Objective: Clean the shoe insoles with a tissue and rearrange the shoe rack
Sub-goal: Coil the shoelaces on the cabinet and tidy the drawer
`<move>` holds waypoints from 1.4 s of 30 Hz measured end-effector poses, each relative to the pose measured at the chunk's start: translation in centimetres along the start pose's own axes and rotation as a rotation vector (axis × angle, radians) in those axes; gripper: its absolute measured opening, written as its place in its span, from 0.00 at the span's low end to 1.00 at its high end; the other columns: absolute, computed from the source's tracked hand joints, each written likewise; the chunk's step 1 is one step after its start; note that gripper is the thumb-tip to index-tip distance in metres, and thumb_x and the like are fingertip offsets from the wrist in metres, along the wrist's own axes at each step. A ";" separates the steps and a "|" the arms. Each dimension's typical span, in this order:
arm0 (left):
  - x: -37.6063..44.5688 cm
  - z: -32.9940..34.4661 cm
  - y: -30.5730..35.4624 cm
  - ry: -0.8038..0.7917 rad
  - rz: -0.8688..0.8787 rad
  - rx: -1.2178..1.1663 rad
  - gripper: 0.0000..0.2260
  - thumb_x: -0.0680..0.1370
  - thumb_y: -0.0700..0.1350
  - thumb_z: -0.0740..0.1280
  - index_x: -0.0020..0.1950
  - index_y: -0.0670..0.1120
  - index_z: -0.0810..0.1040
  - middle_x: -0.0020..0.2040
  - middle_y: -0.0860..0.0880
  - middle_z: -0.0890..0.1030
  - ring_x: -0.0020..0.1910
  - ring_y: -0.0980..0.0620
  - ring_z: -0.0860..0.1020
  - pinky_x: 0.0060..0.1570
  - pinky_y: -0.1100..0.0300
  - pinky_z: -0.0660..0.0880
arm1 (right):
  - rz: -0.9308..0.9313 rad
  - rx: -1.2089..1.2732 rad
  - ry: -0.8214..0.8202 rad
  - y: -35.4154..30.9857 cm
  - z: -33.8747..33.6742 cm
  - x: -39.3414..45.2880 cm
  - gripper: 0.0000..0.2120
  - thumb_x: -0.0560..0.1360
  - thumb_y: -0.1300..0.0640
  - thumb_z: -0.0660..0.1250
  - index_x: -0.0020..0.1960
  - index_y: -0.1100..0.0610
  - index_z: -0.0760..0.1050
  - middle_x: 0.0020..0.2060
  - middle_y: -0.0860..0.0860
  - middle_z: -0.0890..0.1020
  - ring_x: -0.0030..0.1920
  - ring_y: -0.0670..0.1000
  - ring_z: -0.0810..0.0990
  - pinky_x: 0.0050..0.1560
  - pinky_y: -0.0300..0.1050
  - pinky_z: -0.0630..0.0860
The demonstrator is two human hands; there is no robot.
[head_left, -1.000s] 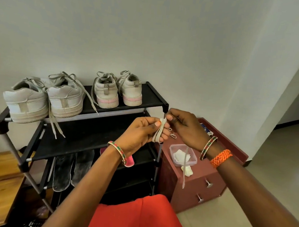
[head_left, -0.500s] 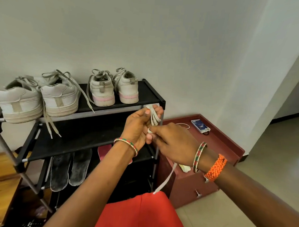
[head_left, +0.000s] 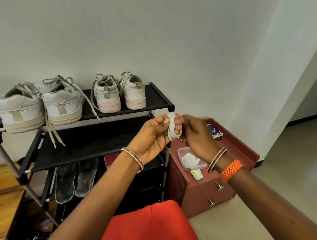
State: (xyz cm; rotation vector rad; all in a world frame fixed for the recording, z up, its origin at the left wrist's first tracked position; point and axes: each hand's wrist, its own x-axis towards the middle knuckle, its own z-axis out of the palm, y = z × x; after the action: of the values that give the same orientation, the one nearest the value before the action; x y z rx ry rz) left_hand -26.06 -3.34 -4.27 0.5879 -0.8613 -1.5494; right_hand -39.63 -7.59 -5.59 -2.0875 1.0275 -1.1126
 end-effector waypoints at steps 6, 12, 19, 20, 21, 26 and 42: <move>0.6 0.0 0.6 0.145 0.156 -0.162 0.11 0.80 0.34 0.53 0.50 0.37 0.76 0.40 0.45 0.84 0.38 0.54 0.83 0.43 0.64 0.80 | -0.107 -0.339 -0.376 -1.6 1.2 -3.4 0.14 0.80 0.52 0.56 0.37 0.50 0.71 0.28 0.50 0.76 0.29 0.50 0.75 0.34 0.43 0.70; 0.3 -0.3 -0.4 0.111 0.238 0.230 0.10 0.80 0.33 0.56 0.46 0.39 0.76 0.33 0.49 0.82 0.30 0.56 0.80 0.31 0.66 0.76 | -0.110 -0.331 -0.307 -6.0 -2.1 -1.2 0.15 0.80 0.52 0.58 0.36 0.52 0.74 0.25 0.46 0.73 0.27 0.47 0.72 0.35 0.47 0.71; -0.6 0.1 -0.7 -0.038 0.247 0.475 0.09 0.80 0.35 0.57 0.47 0.40 0.77 0.35 0.49 0.82 0.34 0.54 0.80 0.40 0.62 0.79 | -0.113 -0.291 -0.012 -6.0 -4.7 2.0 0.16 0.79 0.53 0.59 0.33 0.50 0.72 0.23 0.36 0.75 0.25 0.40 0.71 0.28 0.32 0.64; -0.7 0.1 -0.5 -0.060 0.235 0.455 0.08 0.80 0.36 0.58 0.47 0.40 0.77 0.36 0.48 0.82 0.34 0.54 0.80 0.40 0.62 0.78 | -0.087 -0.260 0.002 -5.1 -4.5 2.2 0.17 0.79 0.53 0.60 0.32 0.49 0.72 0.25 0.40 0.77 0.27 0.42 0.72 0.31 0.36 0.67; -0.8 0.2 -0.3 -0.080 0.223 0.428 0.08 0.79 0.36 0.58 0.48 0.40 0.77 0.36 0.48 0.82 0.34 0.54 0.80 0.41 0.62 0.78 | -0.050 -0.214 0.003 -4.2 -4.0 2.3 0.17 0.80 0.53 0.60 0.32 0.49 0.72 0.27 0.45 0.78 0.29 0.47 0.75 0.34 0.42 0.70; -0.9 1.4 0.5 -0.086 0.173 0.300 0.11 0.80 0.34 0.54 0.48 0.37 0.76 0.35 0.46 0.82 0.32 0.54 0.80 0.38 0.64 0.79 | 0.162 0.157 0.023 -2.7 -0.4 0.0 0.18 0.76 0.72 0.55 0.32 0.56 0.71 0.24 0.47 0.70 0.22 0.37 0.68 0.26 0.31 0.66; 0.0 1.2 -1.8 0.132 0.407 0.541 0.08 0.77 0.38 0.61 0.41 0.41 0.79 0.30 0.51 0.78 0.32 0.54 0.75 0.34 0.61 0.72 | 0.007 -0.417 0.071 -6.3 -1.9 -3.4 0.12 0.75 0.52 0.63 0.35 0.55 0.74 0.27 0.47 0.76 0.29 0.48 0.74 0.28 0.42 0.68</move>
State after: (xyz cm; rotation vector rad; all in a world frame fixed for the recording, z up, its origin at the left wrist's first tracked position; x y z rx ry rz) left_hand -28.11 -3.04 -5.00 0.8294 -1.2223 -0.8960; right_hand -40.17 -1.49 -1.39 -2.3721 1.3975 -1.0425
